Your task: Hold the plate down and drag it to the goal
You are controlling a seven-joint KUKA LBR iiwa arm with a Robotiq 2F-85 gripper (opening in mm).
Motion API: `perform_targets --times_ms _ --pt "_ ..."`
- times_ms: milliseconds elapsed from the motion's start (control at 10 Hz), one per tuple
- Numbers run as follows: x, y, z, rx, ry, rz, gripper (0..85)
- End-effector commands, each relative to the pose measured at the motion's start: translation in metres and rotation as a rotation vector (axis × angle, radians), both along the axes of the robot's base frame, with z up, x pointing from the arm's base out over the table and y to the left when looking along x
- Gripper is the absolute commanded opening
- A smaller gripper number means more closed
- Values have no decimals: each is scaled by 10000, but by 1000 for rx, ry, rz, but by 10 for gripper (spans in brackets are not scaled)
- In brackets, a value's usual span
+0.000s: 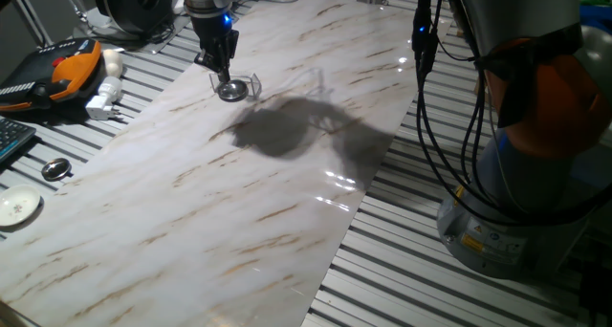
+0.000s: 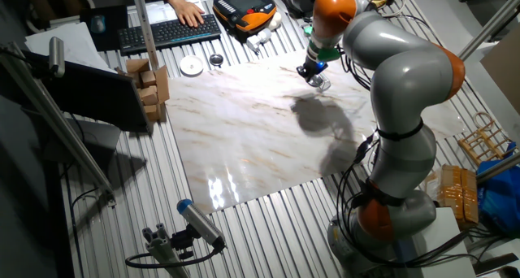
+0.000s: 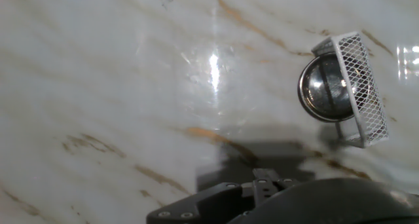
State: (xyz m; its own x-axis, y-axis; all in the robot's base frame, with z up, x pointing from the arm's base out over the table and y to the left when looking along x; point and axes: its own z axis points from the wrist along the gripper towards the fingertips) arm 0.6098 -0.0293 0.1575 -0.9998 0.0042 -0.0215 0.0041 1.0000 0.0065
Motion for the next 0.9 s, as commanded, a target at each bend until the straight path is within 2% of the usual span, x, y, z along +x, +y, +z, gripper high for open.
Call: perform_targets --times_ms 0,300,800 --pt "-5 -9 3 11 1 -1 0" --pt "-67 -20 20 7 -11 14 0" --pt "-228 6 113 17 9 -11 0"
